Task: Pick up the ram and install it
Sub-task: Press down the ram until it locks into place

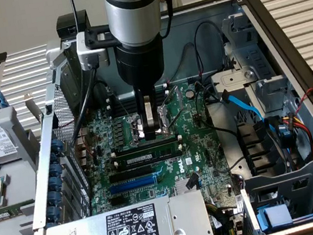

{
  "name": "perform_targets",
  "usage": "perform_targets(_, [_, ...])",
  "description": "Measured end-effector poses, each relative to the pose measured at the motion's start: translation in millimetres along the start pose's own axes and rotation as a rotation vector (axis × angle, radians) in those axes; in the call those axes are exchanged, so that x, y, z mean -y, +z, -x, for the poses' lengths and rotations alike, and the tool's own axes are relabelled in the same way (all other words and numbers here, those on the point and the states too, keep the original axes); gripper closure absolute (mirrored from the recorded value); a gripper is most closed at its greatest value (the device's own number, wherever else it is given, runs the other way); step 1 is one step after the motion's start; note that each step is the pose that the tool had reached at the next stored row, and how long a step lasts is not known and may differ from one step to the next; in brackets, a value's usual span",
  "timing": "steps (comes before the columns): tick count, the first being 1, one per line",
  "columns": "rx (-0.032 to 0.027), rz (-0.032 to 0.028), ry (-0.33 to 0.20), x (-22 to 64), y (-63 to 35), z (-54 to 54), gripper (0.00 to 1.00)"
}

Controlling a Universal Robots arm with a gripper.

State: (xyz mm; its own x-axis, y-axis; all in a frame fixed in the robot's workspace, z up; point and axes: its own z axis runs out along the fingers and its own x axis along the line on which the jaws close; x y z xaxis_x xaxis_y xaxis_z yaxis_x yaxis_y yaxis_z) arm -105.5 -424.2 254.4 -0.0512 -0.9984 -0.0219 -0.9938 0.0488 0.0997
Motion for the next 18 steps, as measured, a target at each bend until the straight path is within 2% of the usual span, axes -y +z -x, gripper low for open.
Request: perform_targets(18, [0.0319, -0.0071, 0.316, 0.3, 2.0, 0.0, 0.89])
